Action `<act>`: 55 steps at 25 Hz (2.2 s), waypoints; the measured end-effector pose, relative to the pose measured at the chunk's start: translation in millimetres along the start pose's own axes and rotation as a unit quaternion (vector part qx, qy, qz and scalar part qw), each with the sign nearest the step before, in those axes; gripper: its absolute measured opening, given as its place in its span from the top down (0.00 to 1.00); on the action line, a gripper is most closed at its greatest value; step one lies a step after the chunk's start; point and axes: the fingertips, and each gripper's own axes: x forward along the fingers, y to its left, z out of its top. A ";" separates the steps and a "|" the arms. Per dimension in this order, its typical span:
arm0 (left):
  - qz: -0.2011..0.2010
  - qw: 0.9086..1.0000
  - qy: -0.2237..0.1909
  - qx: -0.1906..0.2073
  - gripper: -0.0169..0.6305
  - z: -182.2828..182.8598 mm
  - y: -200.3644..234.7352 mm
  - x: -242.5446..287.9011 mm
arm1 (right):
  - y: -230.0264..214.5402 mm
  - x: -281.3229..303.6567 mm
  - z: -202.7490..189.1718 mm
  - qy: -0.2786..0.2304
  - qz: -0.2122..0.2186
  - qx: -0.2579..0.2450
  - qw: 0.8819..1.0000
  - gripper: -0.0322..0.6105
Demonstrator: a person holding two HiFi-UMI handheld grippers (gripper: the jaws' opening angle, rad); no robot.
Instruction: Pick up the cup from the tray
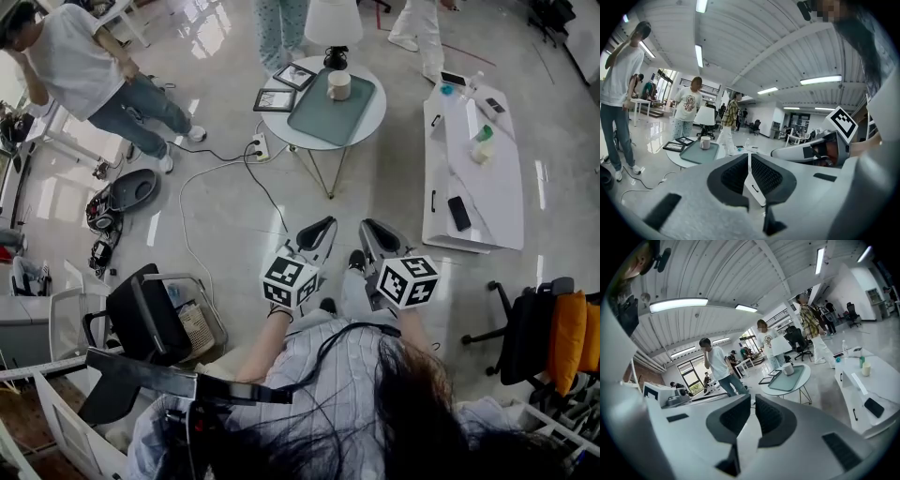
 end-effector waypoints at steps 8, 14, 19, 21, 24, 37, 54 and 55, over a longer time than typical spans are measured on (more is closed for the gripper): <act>0.012 1.000 0.000 -0.002 0.95 24.1 31.7 60.2 | -44.6 46.6 46.8 0.005 0.012 0.004 1.000 0.88; 0.025 1.000 0.004 -0.004 0.95 37.2 53.1 97.3 | -72.8 77.7 72.0 0.015 0.025 0.005 1.000 0.88; 0.043 0.999 0.003 -0.009 0.95 43.1 70.5 126.1 | -94.3 101.4 86.5 0.024 0.042 0.004 0.999 0.87; 0.047 0.999 0.002 -0.012 0.95 46.3 75.9 136.8 | -101.3 108.5 91.9 0.027 0.047 0.004 0.999 0.88; 0.046 0.999 -0.001 -0.010 0.95 54.8 79.8 151.4 | -112.0 117.8 100.5 0.029 0.051 0.011 0.998 0.88; 0.050 0.999 0.016 -0.011 0.95 60.0 93.9 172.5 | -124.4 149.1 105.0 0.055 0.061 0.024 0.996 0.88; 0.013 1.000 0.012 -0.014 0.95 98.1 207.0 219.6 | -135.7 248.2 144.3 0.052 0.015 0.024 0.998 0.87; 0.010 1.000 0.015 -0.013 0.95 100.5 214.3 221.9 | -135.6 256.0 147.0 0.051 0.012 0.026 0.998 0.87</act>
